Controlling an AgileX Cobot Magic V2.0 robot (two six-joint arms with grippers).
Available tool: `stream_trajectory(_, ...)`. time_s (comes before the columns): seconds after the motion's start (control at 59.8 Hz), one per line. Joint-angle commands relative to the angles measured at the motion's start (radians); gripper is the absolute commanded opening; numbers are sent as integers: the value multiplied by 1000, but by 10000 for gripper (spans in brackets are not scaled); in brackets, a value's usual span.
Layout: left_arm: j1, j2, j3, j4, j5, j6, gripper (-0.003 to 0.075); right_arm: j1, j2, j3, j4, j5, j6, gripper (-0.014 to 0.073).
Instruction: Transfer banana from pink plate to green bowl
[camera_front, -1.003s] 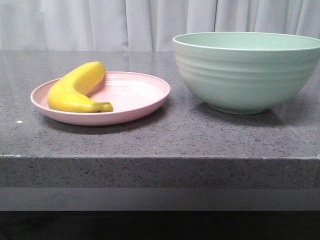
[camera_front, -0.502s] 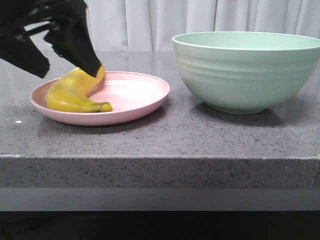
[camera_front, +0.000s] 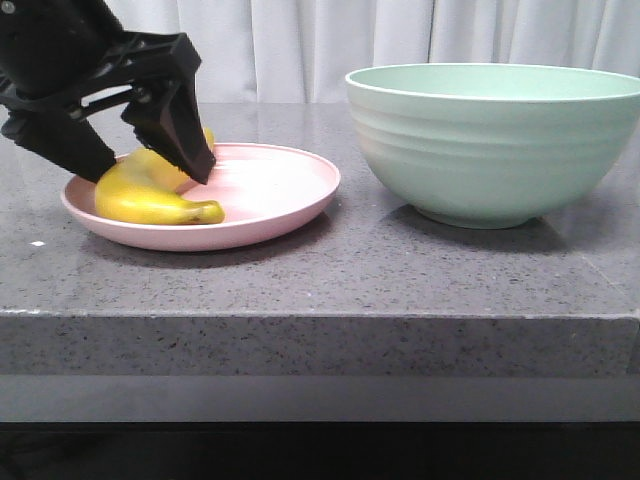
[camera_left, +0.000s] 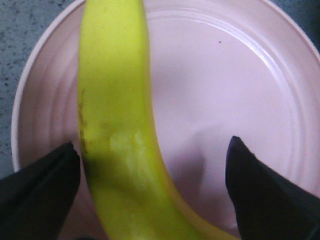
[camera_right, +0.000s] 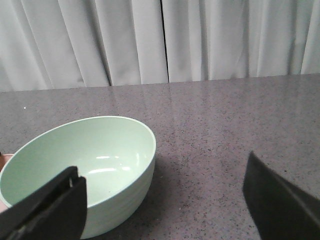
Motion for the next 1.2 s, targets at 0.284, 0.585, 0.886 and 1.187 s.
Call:
stream_trajectory(0.284, 2, 6, -33, -19, -48, -11, 530, -2, 15, -33, -8, -67, -6, 643)
stream_trajectory(0.585, 2, 6, -33, -19, -89, -11, 285, -2, 15, -33, -8, -67, -6, 643)
stream_trajectory(0.886, 2, -5, -89, -19, -161, -11, 160, -2, 15, -33, -7, -62, -6, 643)
stream_trajectory(1.187, -101, -99, -243, -19, -58, 3, 155, 5, 115, -62, 336, 7, -7, 643)
